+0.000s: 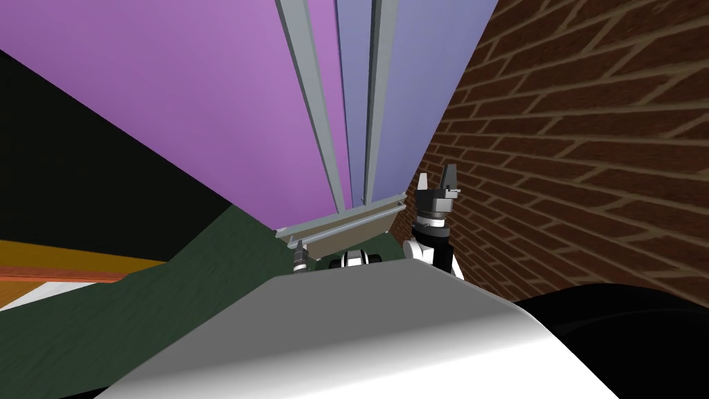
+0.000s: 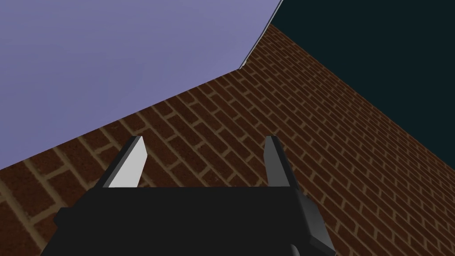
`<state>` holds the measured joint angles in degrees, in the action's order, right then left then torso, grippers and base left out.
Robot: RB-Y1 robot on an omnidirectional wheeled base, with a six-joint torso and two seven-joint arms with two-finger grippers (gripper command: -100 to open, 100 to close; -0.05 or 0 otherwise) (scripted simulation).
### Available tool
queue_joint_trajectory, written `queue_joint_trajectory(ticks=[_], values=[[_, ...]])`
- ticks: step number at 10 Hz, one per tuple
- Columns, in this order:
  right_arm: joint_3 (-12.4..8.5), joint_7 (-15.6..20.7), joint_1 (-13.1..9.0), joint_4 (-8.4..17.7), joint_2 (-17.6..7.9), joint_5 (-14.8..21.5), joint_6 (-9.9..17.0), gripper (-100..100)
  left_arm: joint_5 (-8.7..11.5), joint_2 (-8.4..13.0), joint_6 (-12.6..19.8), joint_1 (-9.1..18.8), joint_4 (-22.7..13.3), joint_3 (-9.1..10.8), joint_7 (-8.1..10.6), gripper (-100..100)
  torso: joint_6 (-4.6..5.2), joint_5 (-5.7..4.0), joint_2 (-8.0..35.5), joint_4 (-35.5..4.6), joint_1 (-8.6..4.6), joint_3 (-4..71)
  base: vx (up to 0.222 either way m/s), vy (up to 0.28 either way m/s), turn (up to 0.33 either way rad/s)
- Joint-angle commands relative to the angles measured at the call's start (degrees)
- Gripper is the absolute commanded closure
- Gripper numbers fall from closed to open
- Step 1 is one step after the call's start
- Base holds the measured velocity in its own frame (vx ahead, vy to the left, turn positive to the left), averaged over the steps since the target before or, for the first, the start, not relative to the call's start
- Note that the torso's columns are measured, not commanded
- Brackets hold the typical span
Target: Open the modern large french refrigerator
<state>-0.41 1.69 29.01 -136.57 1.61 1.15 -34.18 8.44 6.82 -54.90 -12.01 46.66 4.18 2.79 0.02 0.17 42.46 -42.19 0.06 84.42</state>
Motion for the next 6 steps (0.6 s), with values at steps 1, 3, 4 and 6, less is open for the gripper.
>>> queue_joint_trajectory(ticks=[1,3,4,6], values=[[0.0,0.0,0.0,0.0,0.0,0.0,0.0,0,-0.15,0.36,1.24,-0.65,0.94,-0.3,0.42,100,0.01,-0.04,-0.08,-0.02,-0.02,0.06,-0.198,-0.061,0.027],[0.0,0.0,-0.01,0.0,0.0,0.0,0.0,0,-0.12,0.54,1.11,-0.57,1.14,-0.22,0.46,100,0.02,-0.07,-0.16,-0.01,-0.11,0.13,-0.163,-0.07,0.023],[0.0,0.0,0.01,0.0,0.0,0.0,0.0,0,-0.27,0.74,1.46,-1.28,1.49,-0.51,0.76,100,0.07,-0.15,-0.54,-0.07,0.01,0.34,-0.144,-0.034,0.02],[0.0,0.0,0.0,0.0,0.0,0.0,0.0,0,-0.38,0.89,1.59,-1.66,1.81,-0.73,0.97,100,-0.04,-0.1,-0.2,-0.01,0.05,0.15,-0.176,-0.031,0.011]])
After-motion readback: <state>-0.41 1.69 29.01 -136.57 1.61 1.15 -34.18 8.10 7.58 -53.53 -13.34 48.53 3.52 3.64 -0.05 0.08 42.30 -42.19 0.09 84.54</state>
